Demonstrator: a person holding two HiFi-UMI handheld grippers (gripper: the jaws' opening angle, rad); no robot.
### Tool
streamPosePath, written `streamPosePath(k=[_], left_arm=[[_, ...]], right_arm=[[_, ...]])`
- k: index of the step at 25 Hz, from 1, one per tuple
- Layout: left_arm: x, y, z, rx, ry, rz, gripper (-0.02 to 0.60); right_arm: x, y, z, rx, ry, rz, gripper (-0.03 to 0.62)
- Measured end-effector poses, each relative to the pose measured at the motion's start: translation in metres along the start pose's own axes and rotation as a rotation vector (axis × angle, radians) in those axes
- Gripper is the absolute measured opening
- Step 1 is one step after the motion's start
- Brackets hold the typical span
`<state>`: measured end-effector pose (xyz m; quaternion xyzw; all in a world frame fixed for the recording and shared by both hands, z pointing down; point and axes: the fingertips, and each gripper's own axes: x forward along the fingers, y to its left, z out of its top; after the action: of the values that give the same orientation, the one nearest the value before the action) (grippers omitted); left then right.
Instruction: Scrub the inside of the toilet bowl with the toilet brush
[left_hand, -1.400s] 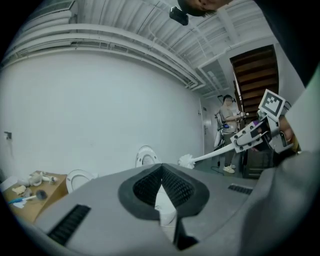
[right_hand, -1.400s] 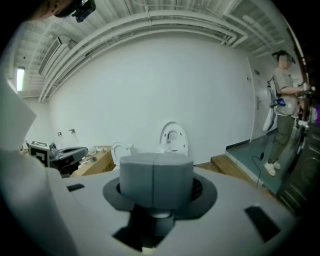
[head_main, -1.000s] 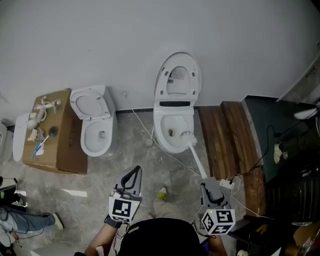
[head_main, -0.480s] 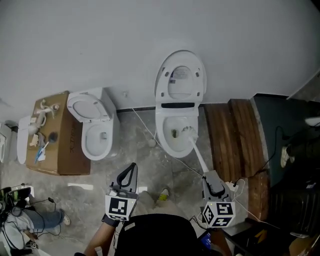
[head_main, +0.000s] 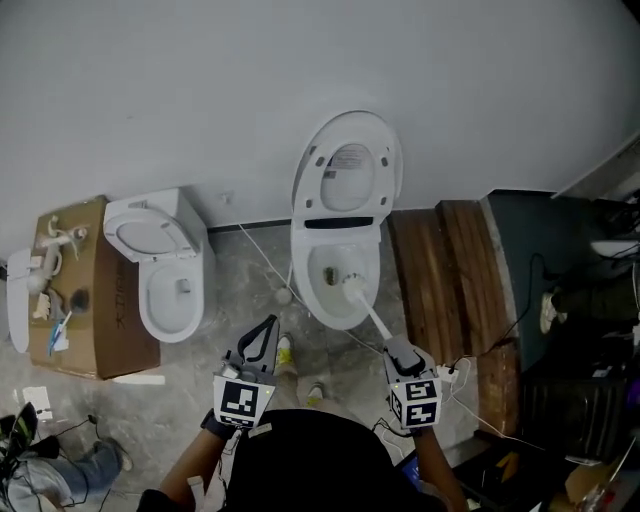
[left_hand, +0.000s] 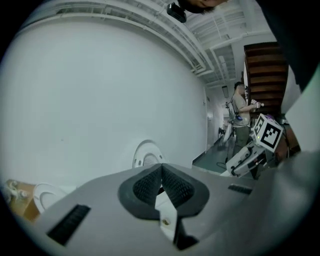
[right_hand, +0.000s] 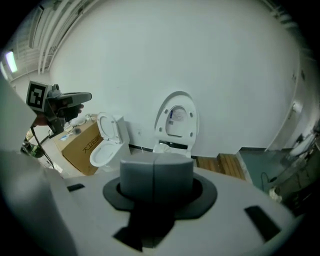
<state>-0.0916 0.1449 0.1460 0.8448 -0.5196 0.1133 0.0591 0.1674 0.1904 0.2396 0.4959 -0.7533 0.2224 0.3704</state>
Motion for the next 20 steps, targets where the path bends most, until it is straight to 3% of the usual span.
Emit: streamPosePath(k=[4, 10, 14, 18, 20], left_arm=[[0.036, 0.027, -0.005, -0.015, -0.015, -0.071, 0.009], [0.088, 0.059, -0.02, -0.028, -0.02, -0.124, 0.01], [0.117, 0.066, -0.03, -0.048, -0.014, -0.139, 0.011], [0.143, 0.068, -0.051, 0.028, -0.01, -0.15, 0.011], [0.155, 0.07, -0.068, 0.014, 0.001, -0.13, 0.01]], right_arm=[[0.014, 0.0, 0.02, 0.009, 0.036, -0.029, 0.152], [0.049, -0.013, 0.038, -0.08, 0.14, -0.101, 0.152], [0.082, -0.024, 0.046, -0.109, 0.16, -0.059, 0.152], [0.128, -0.028, 0.038, -0.175, 0.196, -0.004, 0.152], [0.159, -0.033, 0.027, -0.223, 0.219, 0.023, 0.152]])
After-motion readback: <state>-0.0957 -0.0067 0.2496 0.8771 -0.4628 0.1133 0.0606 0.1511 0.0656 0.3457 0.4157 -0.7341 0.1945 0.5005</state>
